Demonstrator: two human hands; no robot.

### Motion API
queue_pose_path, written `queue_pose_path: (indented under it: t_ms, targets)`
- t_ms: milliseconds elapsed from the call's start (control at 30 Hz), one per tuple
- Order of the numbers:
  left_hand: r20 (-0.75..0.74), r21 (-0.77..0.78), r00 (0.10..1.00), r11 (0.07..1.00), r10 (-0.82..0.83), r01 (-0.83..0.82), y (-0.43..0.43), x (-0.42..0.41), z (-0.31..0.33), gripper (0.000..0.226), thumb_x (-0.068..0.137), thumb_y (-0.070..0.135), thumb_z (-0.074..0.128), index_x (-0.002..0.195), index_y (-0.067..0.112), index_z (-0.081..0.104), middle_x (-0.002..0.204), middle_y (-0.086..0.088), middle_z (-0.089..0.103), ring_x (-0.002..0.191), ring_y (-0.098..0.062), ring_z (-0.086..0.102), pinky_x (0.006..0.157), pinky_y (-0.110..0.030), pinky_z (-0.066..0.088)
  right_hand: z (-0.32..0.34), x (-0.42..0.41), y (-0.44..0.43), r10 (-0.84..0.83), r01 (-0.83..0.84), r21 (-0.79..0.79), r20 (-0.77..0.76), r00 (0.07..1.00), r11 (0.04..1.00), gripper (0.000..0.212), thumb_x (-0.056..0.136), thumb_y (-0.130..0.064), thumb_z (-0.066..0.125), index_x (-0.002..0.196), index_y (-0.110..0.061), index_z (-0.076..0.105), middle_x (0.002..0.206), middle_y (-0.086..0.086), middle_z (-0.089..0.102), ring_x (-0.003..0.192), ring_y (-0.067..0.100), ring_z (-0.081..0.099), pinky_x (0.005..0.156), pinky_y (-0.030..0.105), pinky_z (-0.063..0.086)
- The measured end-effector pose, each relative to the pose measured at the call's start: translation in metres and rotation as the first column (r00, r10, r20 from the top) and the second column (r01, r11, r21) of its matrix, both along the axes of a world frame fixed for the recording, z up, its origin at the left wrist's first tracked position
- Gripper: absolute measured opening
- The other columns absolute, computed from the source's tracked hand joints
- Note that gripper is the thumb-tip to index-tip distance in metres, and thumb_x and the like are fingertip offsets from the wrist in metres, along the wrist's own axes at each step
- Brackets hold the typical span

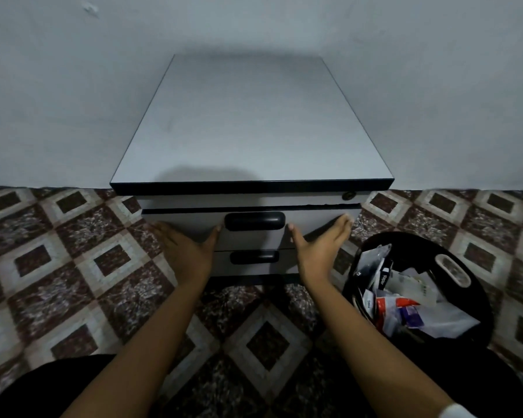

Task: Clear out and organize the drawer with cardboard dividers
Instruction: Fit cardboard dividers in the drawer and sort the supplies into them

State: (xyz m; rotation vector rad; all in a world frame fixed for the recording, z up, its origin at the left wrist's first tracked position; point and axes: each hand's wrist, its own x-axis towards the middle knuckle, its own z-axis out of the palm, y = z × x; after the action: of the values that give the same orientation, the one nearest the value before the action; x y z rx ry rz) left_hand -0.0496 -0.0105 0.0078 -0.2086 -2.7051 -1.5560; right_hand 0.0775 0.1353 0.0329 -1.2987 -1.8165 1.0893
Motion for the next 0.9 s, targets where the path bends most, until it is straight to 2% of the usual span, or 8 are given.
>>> queue_pose_path:
  t_ms: [167,333,467,600,667,700,800,900]
  targets:
    - [-0.065,0.01,0.998,1.0,-0.023,0.023,-0.004,-0.012,-0.016,0.117,0.074,0.049,0.071,0.148,-0.002,-0.004,0.157,-0.021,0.003,0.144,-0.033,0.012,0.117,-0.045,0.018,-0.014,0.007,0.009,0.039,-0.039,0.043,0.011,0.999,0.998,0.105,0.077,-0.039,0.073,0.15,-0.011,0.004,0.157,0.01,-0.003,0.145,0.026,0.01,0.113,0.034,0.023]
    - [-0.098,0.054,0.995,0.998,-0.018,0.024,0.003,-0.012,-0.015,0.115,0.077,0.041,0.072,0.147,-0.002,-0.009,0.157,-0.017,-0.004,0.146,-0.027,0.005,0.119,-0.032,0.007,-0.018,0.004,0.013,0.057,-0.057,0.066,0.002,0.998,0.996,0.105,0.077,-0.038,0.073,0.15,-0.012,0.002,0.157,0.011,-0.004,0.146,0.025,0.008,0.112,0.029,0.021]
    - [-0.094,0.094,0.996,0.995,-0.007,0.016,-0.002,-0.012,-0.028,0.112,0.08,0.041,0.07,0.148,0.004,-0.011,0.157,-0.012,-0.012,0.147,-0.024,0.002,0.115,-0.027,0.012,-0.028,0.01,0.015,0.024,-0.022,0.093,-0.024,0.999,0.995,0.097,0.079,-0.034,0.073,0.15,-0.014,0.01,0.155,0.009,0.007,0.143,0.025,0.017,0.11,0.031,0.027]
    - [0.103,0.092,0.995,0.996,0.005,-0.015,-0.002,0.011,-0.054,0.113,0.076,0.043,0.069,0.148,0.003,-0.009,0.157,-0.012,-0.011,0.146,-0.024,0.001,0.119,-0.036,0.012,-0.05,0.014,0.008,0.003,-0.002,-0.089,0.014,1.0,0.996,0.092,0.082,-0.03,0.07,0.149,-0.009,0.011,0.154,0.013,0.012,0.141,0.026,0.021,0.105,0.018,0.022]
    - [0.224,0.1,0.974,0.995,-0.027,0.004,0.002,0.02,-0.065,0.114,0.073,0.044,0.075,0.149,0.0,0.003,0.157,-0.016,0.009,0.144,-0.025,0.015,0.119,-0.035,0.014,-0.066,0.011,0.001,0.051,-0.04,-0.233,0.043,0.998,0.972,0.094,0.083,-0.033,0.068,0.149,-0.008,0.008,0.155,0.013,0.009,0.142,0.026,0.019,0.109,0.027,0.024]
    - [0.273,0.115,0.961,0.993,-0.052,0.021,0.003,0.021,-0.069,0.117,0.067,0.054,0.076,0.149,0.001,0.012,0.154,-0.016,0.022,0.14,-0.026,0.026,0.117,-0.038,0.021,-0.074,0.009,-0.001,0.066,-0.049,-0.28,0.051,0.997,0.959,0.095,0.082,-0.034,0.068,0.149,-0.006,0.006,0.155,0.013,0.009,0.142,0.027,0.018,0.11,0.029,0.023]
    - [0.4,0.143,0.911,0.989,-0.101,0.046,0.001,0.015,-0.096,0.133,0.047,0.086,0.062,0.148,0.009,0.02,0.149,-0.01,0.035,0.134,-0.025,0.038,0.111,-0.045,0.033,-0.09,0.0,-0.003,0.083,-0.054,-0.331,0.075,0.994,0.942,0.098,0.082,-0.035,0.068,0.148,-0.001,0.005,0.156,0.014,0.008,0.143,0.026,0.016,0.113,0.027,0.018]
    - [0.407,0.154,0.902,0.984,-0.146,0.09,0.001,0.018,-0.09,0.12,0.057,0.077,0.064,0.147,0.01,0.021,0.149,-0.007,0.033,0.134,-0.024,0.036,0.112,-0.045,0.031,-0.097,-0.009,-0.004,0.056,-0.028,-0.319,0.08,0.995,0.947,0.095,0.084,-0.034,0.067,0.148,0.001,0.007,0.157,0.013,0.007,0.144,0.024,0.013,0.112,0.022,0.013]
